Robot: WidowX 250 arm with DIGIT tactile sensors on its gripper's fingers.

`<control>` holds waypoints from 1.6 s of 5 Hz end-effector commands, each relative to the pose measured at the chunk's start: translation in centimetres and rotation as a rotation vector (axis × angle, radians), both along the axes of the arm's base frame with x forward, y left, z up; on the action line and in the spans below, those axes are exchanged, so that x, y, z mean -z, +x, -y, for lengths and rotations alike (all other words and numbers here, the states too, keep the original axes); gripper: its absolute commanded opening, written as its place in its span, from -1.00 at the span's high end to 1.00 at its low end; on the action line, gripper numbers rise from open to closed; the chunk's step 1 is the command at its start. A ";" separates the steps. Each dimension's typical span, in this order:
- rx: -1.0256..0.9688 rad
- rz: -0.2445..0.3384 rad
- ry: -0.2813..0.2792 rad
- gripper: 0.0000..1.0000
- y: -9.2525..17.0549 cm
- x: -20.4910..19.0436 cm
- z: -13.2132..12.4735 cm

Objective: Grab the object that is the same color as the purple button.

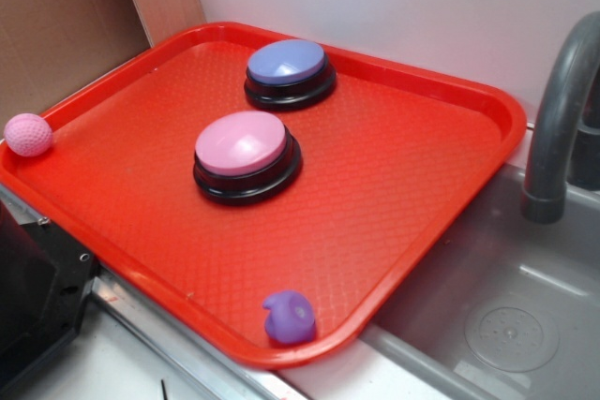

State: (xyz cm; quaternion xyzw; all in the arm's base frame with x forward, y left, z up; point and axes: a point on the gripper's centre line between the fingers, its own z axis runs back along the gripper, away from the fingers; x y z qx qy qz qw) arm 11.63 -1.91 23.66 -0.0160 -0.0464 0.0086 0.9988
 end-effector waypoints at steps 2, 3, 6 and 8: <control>0.029 -0.003 0.013 -1.00 0.7 1.0 3.0; 0.005 -0.007 0.039 -1.00 1.6 2.7 6.5; -0.177 -0.137 -0.053 -1.00 -0.1 10.1 11.7; -0.104 -0.156 -0.163 -1.00 0.8 12.7 12.1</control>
